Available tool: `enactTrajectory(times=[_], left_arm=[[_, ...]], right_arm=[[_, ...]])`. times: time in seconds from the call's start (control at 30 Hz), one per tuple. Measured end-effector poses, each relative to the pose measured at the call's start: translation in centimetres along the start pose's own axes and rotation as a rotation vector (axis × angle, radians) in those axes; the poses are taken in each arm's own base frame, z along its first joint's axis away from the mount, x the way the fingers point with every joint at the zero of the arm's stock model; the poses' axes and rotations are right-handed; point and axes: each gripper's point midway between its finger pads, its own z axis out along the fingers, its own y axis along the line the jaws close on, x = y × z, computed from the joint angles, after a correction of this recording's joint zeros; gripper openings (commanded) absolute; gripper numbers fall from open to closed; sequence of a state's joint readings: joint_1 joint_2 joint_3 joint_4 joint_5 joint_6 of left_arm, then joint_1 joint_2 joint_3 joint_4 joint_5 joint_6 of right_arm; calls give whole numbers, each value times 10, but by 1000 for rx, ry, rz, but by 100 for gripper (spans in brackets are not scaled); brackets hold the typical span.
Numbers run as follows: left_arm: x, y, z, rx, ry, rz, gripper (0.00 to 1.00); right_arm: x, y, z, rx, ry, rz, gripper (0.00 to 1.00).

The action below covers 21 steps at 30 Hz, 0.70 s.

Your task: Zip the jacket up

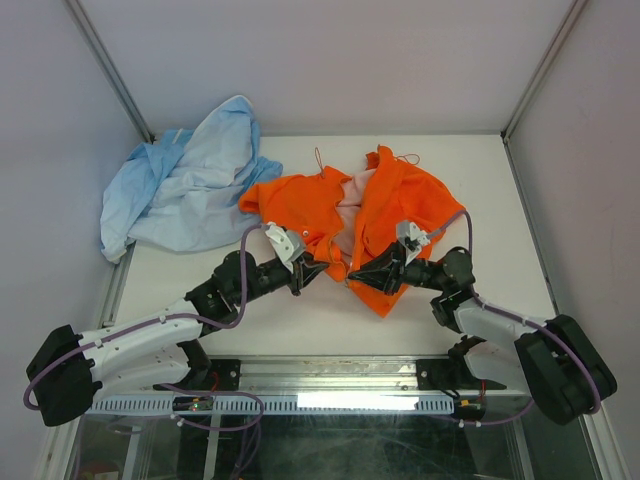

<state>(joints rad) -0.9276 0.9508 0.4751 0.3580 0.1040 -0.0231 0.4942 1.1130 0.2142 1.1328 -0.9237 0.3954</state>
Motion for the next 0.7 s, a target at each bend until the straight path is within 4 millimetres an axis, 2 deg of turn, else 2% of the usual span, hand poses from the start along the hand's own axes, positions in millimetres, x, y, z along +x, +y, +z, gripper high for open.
enactTrajectory(times=[0.7], left_arm=[[1,2,0,-16,-10,-13,0]], right_arm=[[-1,0,0,8,-5,27,0]])
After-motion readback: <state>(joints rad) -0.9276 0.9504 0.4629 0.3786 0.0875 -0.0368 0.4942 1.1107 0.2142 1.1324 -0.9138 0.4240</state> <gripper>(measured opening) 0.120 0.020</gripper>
